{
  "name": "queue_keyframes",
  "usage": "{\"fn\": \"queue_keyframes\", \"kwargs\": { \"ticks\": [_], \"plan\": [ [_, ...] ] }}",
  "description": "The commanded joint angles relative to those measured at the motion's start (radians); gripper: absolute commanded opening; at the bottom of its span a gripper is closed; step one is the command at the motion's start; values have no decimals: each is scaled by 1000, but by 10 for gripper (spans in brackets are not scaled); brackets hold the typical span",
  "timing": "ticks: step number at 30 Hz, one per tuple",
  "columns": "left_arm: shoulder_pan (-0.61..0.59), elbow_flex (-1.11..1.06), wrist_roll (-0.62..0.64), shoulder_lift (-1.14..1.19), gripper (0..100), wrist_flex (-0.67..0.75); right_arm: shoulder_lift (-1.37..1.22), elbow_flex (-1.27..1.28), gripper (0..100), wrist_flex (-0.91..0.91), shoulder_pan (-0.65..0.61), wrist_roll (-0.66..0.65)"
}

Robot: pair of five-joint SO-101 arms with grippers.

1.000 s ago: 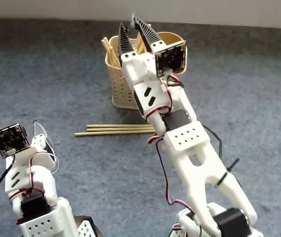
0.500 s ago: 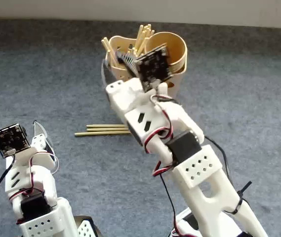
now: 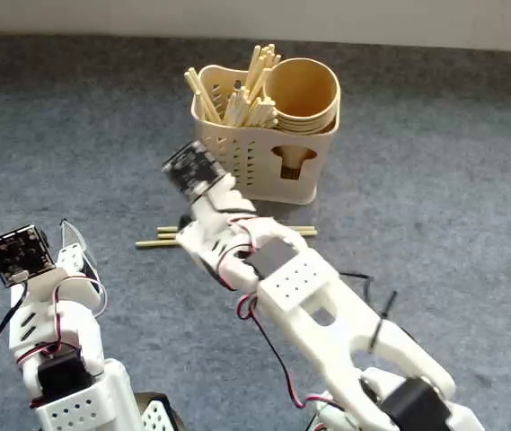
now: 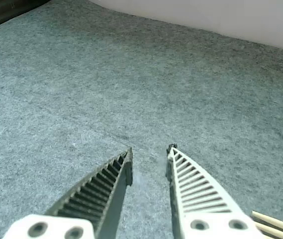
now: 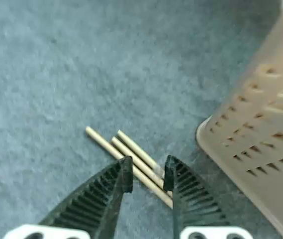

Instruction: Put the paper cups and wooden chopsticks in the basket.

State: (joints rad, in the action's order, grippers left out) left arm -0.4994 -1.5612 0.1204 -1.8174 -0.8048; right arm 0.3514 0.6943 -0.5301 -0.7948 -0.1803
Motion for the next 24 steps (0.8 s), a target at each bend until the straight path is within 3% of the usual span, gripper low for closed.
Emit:
{"fn": "queue_keyframes", "kwargs": {
  "ticks": [1, 13, 24],
  "plan": [
    [19, 5, 0, -8, 126, 21, -124, -70, 119, -8, -35, -81],
    [19, 5, 0, -8, 126, 21, -375, -170, 119, -4, -42, -229],
    [19, 5, 0, -8, 126, 21, -591, -328, 120, -8, -41, -241]
  ]
}}
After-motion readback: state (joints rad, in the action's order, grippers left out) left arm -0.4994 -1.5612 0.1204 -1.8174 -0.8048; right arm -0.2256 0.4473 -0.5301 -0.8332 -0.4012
